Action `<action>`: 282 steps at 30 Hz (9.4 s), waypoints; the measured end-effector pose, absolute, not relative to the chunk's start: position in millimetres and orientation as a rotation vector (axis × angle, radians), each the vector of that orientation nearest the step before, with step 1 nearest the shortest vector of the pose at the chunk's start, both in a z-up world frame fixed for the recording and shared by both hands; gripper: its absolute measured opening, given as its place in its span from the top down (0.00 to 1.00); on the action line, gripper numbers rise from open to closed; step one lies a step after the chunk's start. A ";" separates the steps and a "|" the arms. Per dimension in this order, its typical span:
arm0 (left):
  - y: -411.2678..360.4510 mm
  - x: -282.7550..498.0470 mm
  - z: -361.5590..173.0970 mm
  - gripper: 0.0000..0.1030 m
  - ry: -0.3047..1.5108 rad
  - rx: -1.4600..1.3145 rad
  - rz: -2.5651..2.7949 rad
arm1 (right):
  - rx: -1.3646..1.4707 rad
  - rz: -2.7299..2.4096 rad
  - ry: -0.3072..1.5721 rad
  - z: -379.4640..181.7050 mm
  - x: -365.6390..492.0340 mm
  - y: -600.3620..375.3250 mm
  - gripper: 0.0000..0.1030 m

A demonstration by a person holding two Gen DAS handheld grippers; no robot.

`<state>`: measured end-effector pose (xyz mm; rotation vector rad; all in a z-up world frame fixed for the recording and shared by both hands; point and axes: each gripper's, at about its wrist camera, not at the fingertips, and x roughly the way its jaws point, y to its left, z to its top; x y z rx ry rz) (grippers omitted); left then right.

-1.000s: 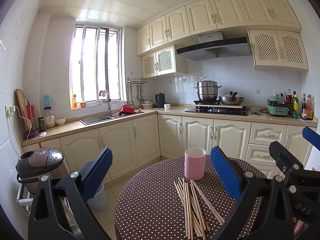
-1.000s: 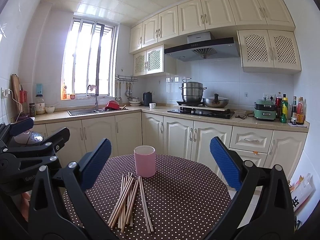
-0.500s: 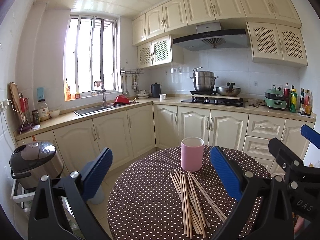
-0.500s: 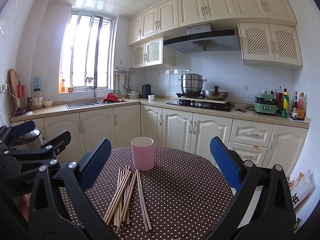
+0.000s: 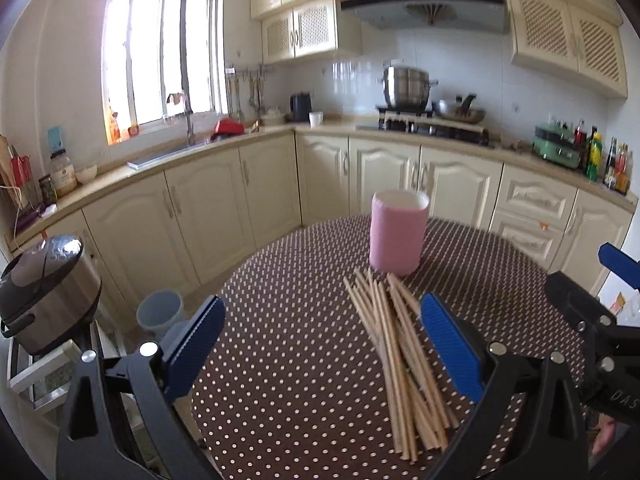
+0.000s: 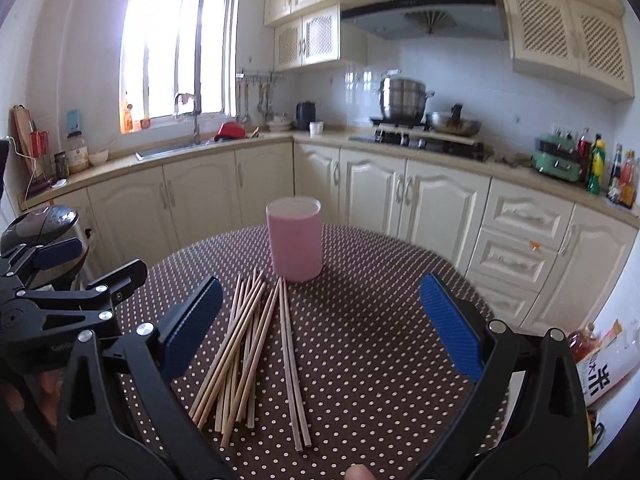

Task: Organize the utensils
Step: 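Move both tools down toward the pile of wooden chopsticks, then close the right tool on one chopstick while the left tool grasps another chopstick, then lift both chopsticks upright and lower them into the pink cup with both tools, then open both tools to release the chopsticks inside the pink cup, then move both open tools back to the chopstick pile, then close the right tool on a chopstick while the left tool grasps another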

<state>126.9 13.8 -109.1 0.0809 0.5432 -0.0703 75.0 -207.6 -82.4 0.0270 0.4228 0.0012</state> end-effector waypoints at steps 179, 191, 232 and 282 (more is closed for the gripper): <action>-20.7 298.7 -6.3 0.54 0.424 -0.068 -0.216 | 0.126 0.198 0.549 -9.9 295.8 -205.7 0.93; 9.7 265.1 -13.6 0.51 0.440 -0.068 -0.189 | 0.125 0.173 0.548 -4.6 267.5 -205.7 0.91; -30.5 264.1 -213.9 0.44 0.930 0.187 -0.252 | 0.128 0.260 0.839 -174.9 219.4 -217.6 0.52; 33.0 332.8 -221.2 0.50 1.047 0.129 -0.162 | -0.142 0.282 1.122 -205.7 320.1 -132.1 0.56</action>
